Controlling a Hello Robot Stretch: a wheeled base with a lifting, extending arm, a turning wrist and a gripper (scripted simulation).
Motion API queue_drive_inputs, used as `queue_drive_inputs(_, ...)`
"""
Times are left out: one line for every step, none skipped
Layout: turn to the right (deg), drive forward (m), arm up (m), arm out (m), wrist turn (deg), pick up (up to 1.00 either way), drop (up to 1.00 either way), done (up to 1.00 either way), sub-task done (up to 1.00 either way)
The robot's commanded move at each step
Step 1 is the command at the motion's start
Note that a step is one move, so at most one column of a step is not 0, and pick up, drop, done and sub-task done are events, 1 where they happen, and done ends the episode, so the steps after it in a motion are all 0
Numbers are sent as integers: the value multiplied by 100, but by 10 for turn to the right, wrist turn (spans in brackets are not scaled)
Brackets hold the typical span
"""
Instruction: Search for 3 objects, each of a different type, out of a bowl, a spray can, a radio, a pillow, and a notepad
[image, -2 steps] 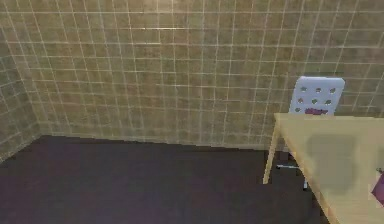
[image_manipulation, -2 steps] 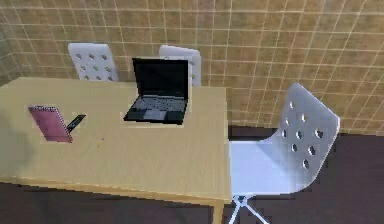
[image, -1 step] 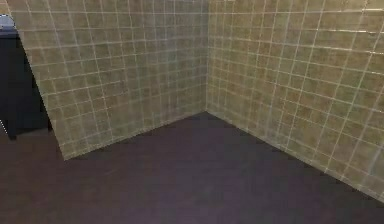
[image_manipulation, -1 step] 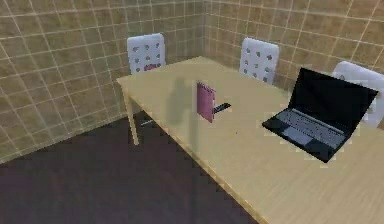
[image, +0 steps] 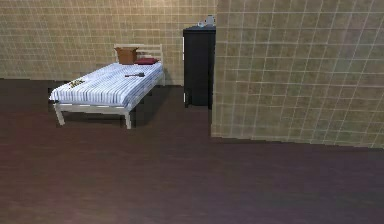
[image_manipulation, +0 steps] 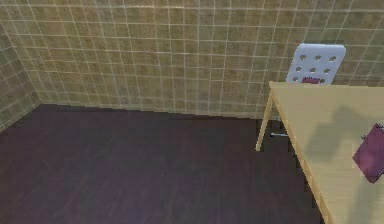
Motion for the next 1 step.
queue_drive_inputs(-60, 0, 0, 0, 0, 0, 0, 0, 0)
